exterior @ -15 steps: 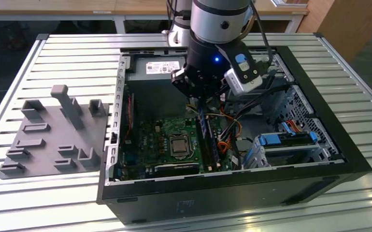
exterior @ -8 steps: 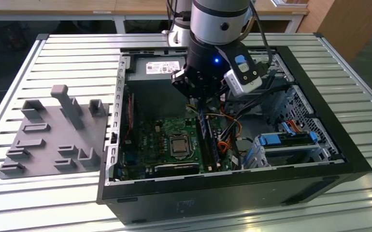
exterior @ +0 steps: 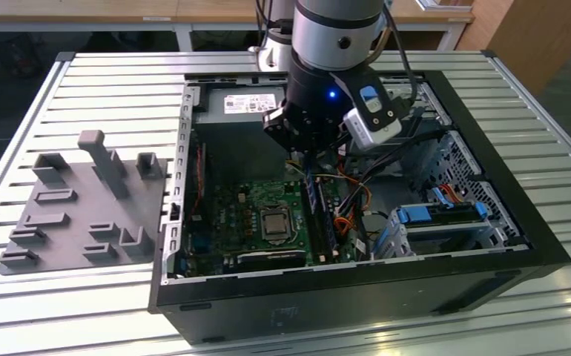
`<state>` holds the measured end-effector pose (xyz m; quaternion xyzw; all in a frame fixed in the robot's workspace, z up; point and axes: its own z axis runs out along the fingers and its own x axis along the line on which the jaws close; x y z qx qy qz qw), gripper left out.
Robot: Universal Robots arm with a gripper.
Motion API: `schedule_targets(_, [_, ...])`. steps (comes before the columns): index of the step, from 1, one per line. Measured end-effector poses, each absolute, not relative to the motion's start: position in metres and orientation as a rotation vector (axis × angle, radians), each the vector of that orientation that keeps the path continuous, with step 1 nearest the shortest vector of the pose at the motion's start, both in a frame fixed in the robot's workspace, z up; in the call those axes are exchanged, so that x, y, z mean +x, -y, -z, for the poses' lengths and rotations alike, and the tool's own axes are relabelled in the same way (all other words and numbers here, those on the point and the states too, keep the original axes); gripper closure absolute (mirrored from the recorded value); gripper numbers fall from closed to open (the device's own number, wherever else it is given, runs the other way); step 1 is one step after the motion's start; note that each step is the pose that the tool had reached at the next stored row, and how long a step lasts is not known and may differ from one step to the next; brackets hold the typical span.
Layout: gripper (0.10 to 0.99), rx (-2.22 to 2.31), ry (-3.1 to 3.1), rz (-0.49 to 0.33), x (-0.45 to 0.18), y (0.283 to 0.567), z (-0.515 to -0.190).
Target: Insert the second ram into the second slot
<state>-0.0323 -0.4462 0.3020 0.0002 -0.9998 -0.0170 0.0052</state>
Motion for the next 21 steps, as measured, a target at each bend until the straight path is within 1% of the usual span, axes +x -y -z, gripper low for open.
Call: schedule_targets(21, [0.953,0.001,3.131,0.053,-0.0324,0.4467,-0.2950])
